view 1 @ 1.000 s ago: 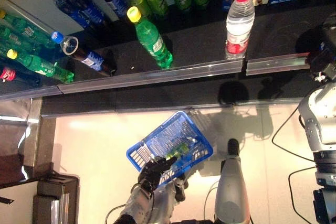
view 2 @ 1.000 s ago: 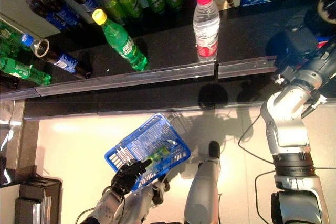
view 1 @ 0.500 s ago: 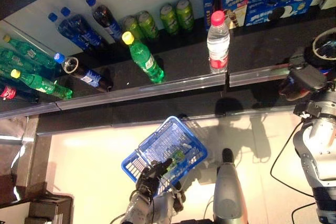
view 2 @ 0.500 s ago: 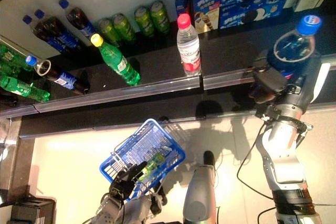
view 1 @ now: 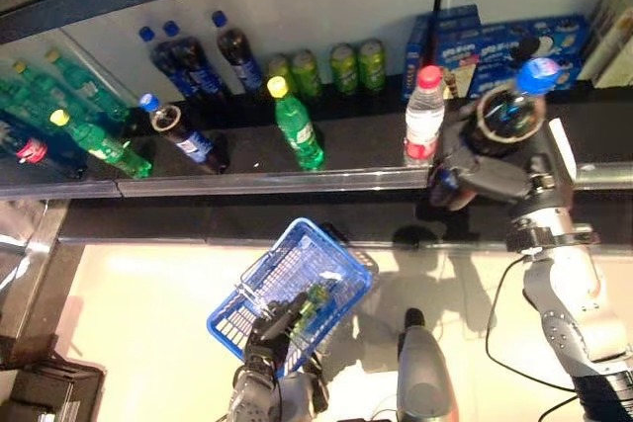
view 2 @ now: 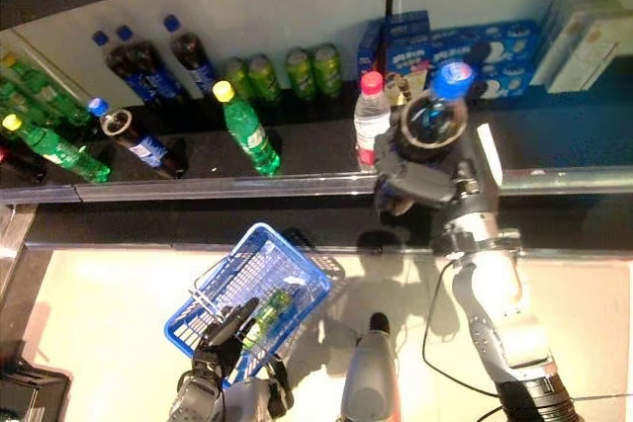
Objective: Pick up the drink and place into the basket.
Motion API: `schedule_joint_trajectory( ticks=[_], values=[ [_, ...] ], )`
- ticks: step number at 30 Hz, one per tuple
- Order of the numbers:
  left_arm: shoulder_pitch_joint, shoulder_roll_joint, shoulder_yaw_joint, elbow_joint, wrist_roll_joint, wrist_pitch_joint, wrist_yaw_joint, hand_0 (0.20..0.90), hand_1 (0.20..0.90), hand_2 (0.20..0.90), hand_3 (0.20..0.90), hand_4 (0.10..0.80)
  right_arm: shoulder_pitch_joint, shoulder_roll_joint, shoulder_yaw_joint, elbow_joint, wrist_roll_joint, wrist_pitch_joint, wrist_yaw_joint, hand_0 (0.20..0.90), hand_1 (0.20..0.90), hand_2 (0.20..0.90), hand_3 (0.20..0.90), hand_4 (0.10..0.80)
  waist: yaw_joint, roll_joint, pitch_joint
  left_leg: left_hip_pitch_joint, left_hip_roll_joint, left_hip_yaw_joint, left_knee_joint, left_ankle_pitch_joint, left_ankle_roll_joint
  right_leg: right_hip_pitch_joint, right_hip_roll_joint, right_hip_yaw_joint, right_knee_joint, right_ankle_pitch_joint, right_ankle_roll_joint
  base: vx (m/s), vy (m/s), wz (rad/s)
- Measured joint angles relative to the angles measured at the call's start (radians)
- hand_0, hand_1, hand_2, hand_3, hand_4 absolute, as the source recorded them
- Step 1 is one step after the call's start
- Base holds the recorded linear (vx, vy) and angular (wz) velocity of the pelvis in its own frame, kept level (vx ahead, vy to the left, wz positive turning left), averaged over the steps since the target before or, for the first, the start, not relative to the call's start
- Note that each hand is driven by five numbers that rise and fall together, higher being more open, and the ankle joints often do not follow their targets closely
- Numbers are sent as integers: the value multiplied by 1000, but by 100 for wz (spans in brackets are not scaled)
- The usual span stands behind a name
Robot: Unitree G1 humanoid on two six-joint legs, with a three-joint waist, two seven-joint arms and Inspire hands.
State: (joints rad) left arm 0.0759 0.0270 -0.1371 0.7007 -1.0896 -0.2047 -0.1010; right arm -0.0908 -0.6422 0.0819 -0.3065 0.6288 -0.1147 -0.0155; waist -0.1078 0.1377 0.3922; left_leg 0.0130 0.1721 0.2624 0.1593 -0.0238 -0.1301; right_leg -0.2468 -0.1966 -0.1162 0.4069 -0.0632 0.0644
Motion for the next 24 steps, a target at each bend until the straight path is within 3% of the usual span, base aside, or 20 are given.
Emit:
schedule_joint_trajectory(
  ticks=[5,11,16,24],
  values=[
    [38,39,-4,-64,-17,0,8,300,300,300,200,100,0,20,118,-50,22,43,100,300,300,300,200,100,43,-13,-18,-12,5,-28,-2,0,0,15,-2,-26,0,-3,-4,-14,4,15],
    [70,86,-52,-175,-8,-7,18,300,300,300,200,100,-12,24,220,-60,38,67,110,300,300,300,200,100,94,-28,-27,-28,3,-67,17,7,1,19,-12,-60,13,-19,-6,-23,23,18],
    [97,119,-90,-255,4,-19,19,300,300,300,200,100,-45,63,288,-59,38,87,82,300,300,300,200,100,139,-29,-27,-50,-1,-101,29,16,-10,27,-23,-91,12,-21,-4,-33,16,17],
    [130,196,-106,-414,8,-42,22,300,300,300,200,100,-147,118,409,-36,0,97,-9,300,300,300,200,100,226,-28,-24,-105,-9,-174,34,17,7,29,-29,-128,25,-28,-6,-11,-1,27]
  ],
)
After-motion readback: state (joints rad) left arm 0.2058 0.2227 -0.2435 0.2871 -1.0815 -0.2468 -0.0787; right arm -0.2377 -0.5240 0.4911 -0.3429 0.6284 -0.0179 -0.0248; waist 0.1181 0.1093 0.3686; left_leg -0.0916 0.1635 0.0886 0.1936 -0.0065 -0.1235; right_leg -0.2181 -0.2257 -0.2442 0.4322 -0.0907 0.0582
